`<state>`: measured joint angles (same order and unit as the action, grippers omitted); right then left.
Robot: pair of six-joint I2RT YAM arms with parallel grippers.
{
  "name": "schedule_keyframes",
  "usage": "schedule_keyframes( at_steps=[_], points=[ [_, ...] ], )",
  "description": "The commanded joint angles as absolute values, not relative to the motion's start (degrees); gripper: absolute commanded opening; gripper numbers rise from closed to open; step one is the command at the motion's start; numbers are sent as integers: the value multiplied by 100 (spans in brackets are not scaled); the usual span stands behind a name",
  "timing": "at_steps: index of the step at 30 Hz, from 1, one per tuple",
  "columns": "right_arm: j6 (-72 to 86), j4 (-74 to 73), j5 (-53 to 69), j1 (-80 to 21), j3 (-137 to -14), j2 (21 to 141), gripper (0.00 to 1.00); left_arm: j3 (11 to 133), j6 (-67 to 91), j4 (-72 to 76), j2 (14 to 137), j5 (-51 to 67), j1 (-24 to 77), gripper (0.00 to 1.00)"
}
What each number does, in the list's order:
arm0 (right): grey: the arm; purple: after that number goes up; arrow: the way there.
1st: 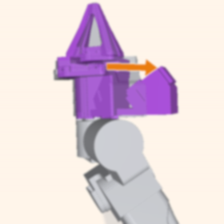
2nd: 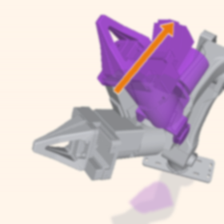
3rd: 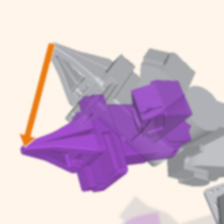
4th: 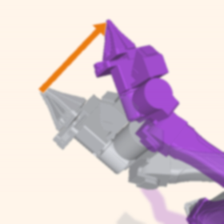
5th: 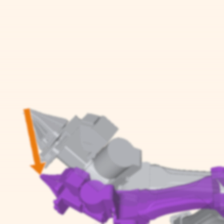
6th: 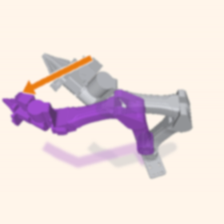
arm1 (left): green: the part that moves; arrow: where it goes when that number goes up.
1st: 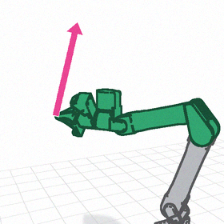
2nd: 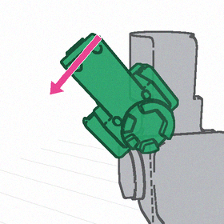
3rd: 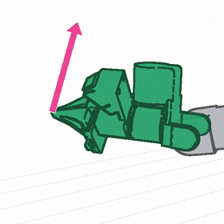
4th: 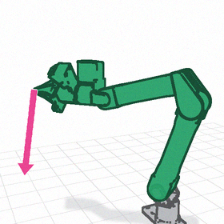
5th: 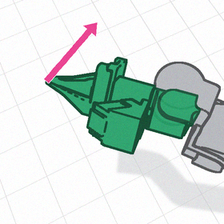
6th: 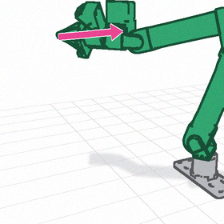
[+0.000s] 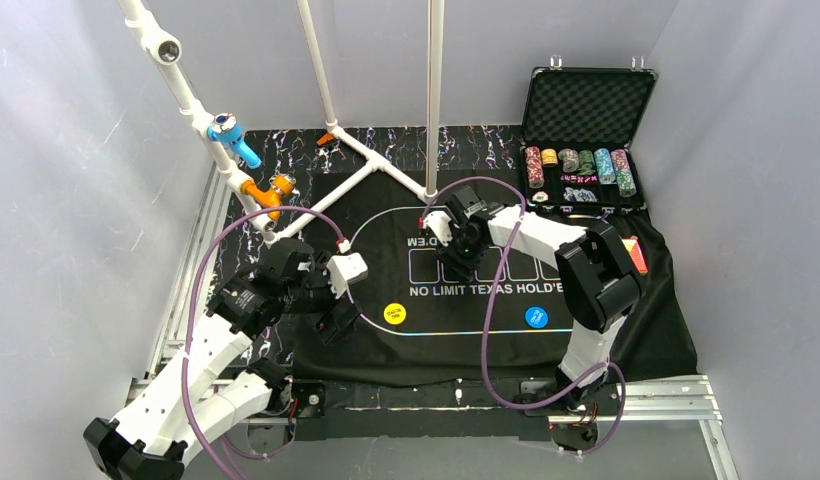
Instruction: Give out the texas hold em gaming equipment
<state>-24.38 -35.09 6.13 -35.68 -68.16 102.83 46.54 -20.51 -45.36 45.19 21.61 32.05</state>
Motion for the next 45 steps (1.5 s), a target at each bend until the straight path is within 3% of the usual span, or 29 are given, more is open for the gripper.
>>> schedule_keyframes(
  at_steps=[1,5,8,12,20,28,35,45],
  points=[
    [-2259,-3335,492,-3646,-7128,10357,63,4678,-2074,-4531,4430,2176,3210,99],
    [-2281,-3551,469,-3641,-7203,10211,79,4676,-2062,-4526,4418,2184,3208,99],
    [-2330,-3817,351,-3568,-7239,9822,83,4668,-2065,-4535,4421,2171,3208,99],
    [-2503,-4404,434,-2995,-7162,9100,80,4649,-2086,-4549,4404,2171,3208,99],
    [-4224,-5527,798,-146,-6404,7859,74,4709,-2096,-4524,4534,2273,3208,99],
    [-6084,-5848,863,2377,-6082,8119,65,4721,-2114,-4516,4626,2299,3208,99],
    [-6570,-5582,915,3274,-5960,8565,59,4680,-2087,-4526,4562,2255,3208,99],
    [-6661,-5237,983,3543,-5968,9094,57,4735,-2083,-4531,4658,2303,3208,99]
  ],
)
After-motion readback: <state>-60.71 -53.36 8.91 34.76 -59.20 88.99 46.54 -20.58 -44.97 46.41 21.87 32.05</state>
